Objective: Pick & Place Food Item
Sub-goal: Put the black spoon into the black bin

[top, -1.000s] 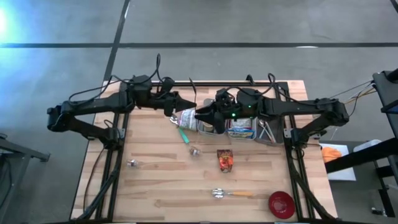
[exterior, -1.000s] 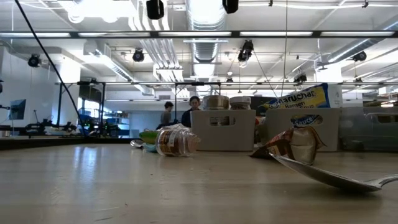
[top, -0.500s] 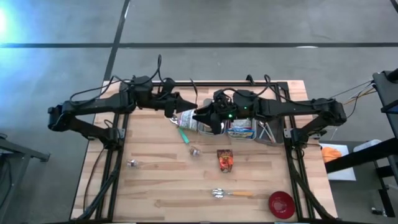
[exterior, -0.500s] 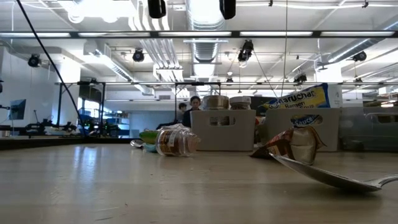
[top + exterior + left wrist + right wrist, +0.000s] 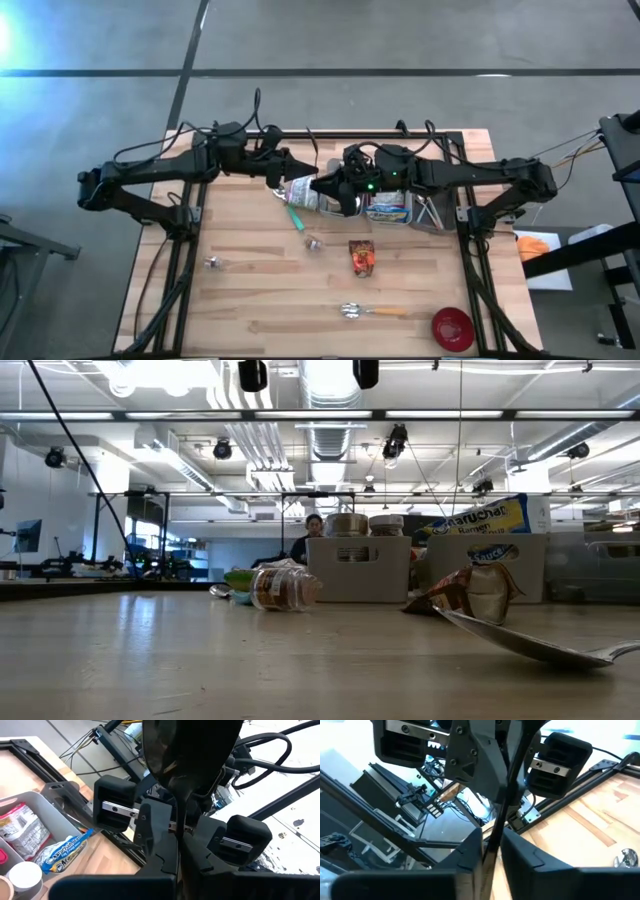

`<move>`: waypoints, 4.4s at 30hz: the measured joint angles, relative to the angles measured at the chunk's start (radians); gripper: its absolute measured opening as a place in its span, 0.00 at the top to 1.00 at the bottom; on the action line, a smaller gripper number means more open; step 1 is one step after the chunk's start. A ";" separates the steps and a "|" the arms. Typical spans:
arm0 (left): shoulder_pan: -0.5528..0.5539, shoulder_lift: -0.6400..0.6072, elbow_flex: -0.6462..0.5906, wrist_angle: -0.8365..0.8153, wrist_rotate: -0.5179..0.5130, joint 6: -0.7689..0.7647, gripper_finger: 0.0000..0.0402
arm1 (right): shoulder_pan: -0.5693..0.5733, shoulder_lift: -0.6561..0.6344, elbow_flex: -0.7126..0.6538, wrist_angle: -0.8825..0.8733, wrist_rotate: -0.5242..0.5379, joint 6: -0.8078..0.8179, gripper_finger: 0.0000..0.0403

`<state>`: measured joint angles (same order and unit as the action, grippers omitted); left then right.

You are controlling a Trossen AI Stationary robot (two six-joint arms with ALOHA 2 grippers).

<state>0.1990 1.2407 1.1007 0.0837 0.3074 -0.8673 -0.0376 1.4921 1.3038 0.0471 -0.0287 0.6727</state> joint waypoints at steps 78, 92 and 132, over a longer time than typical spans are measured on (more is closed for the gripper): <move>-0.001 -0.204 0.000 -0.210 0.074 0.079 0.29 | 0.202 -0.680 -0.547 -1.353 0.328 0.784 0.97; 0.000 -0.204 0.000 -0.210 0.075 0.083 0.29 | 0.138 -0.652 -0.576 -1.418 0.304 0.864 0.97; 0.000 -0.204 0.000 -0.216 0.074 0.072 0.29 | -0.162 -0.235 -0.553 -1.346 0.155 0.386 0.97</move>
<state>0.1987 1.0370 1.1011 -0.1326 0.3819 -0.7956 -0.1997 1.2569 0.7506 -1.2988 0.1265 1.0587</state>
